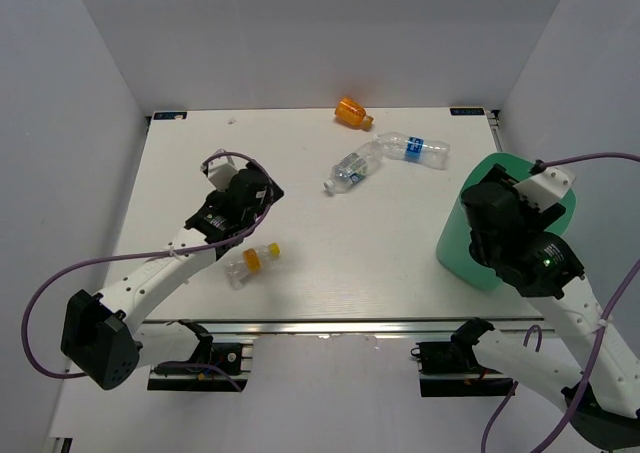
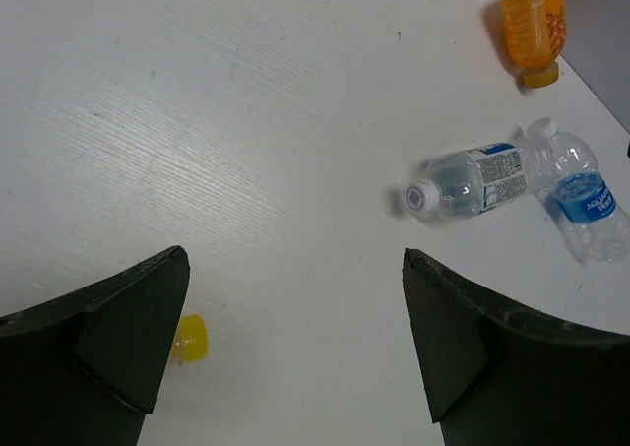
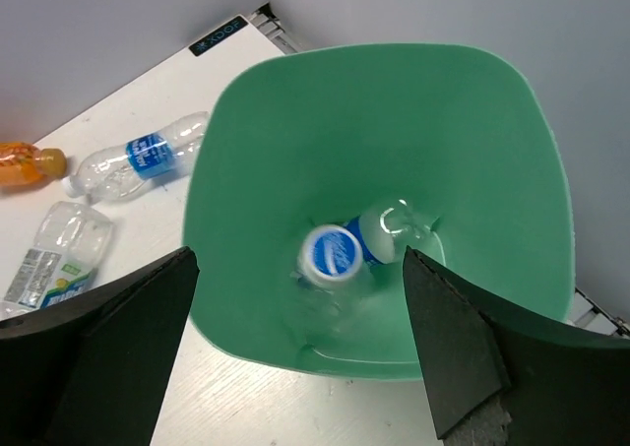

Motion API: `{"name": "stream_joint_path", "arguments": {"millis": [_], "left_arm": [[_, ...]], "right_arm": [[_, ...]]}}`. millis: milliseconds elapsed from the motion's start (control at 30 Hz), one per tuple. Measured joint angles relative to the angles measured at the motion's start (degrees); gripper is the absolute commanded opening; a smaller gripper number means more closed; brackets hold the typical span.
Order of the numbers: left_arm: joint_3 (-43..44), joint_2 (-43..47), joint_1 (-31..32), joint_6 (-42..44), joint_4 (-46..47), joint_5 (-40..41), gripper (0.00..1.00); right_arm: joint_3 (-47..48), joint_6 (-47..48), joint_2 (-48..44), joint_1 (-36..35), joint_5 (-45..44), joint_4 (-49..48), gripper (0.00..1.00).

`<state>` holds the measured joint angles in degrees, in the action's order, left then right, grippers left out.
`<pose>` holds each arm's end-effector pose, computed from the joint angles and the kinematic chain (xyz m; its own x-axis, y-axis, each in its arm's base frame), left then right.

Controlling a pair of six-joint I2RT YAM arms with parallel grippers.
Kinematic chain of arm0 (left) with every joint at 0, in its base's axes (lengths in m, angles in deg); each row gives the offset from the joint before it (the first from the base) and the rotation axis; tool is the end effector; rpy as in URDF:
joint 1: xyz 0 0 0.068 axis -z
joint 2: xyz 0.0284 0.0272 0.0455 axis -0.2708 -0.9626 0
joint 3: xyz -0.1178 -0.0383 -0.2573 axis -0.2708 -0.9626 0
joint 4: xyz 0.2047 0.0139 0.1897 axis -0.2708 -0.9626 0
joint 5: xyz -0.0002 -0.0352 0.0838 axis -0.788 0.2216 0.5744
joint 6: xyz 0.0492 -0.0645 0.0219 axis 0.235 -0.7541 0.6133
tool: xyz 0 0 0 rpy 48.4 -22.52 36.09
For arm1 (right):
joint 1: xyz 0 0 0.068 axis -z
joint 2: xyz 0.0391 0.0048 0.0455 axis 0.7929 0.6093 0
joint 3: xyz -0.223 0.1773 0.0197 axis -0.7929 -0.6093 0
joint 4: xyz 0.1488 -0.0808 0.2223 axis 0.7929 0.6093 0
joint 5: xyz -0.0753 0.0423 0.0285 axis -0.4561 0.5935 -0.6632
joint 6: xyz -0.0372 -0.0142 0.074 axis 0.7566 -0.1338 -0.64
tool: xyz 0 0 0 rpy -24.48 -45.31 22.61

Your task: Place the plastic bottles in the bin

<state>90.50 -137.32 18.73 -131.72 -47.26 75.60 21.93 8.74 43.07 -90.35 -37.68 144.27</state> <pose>0.2679 -0.1337 0.2762 -0.3814 -0.5712 -0.7269 -0.3708 0.8148 -0.4457 0.1523 0.0314 0.4122 -0.0464 0.2800 -0.9589 0.5862 0.7849 0.2008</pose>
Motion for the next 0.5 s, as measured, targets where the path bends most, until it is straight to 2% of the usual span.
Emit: {"name": "stream_joint_path", "arguments": {"millis": [167, 333, 500], "left_arm": [[0.04, -0.15, -0.15, -0.70, -2.62, 0.44, 0.98], [0.04, -0.15, -0.15, -5.81, -8.44, -0.09, 0.98], [-2.21, 0.00, -0.20, -12.98, -13.09, -5.25, 0.98]], "right_arm": [[0.20, 10.05, 0.87, 0.04, 3.72, -8.52, 0.89], [0.20, 25.22, 4.07, 0.20, 18.97, -22.77, 0.89], [3.45, 33.33, 16.04, 0.26, 32.68, -31.17, 0.89]]}}
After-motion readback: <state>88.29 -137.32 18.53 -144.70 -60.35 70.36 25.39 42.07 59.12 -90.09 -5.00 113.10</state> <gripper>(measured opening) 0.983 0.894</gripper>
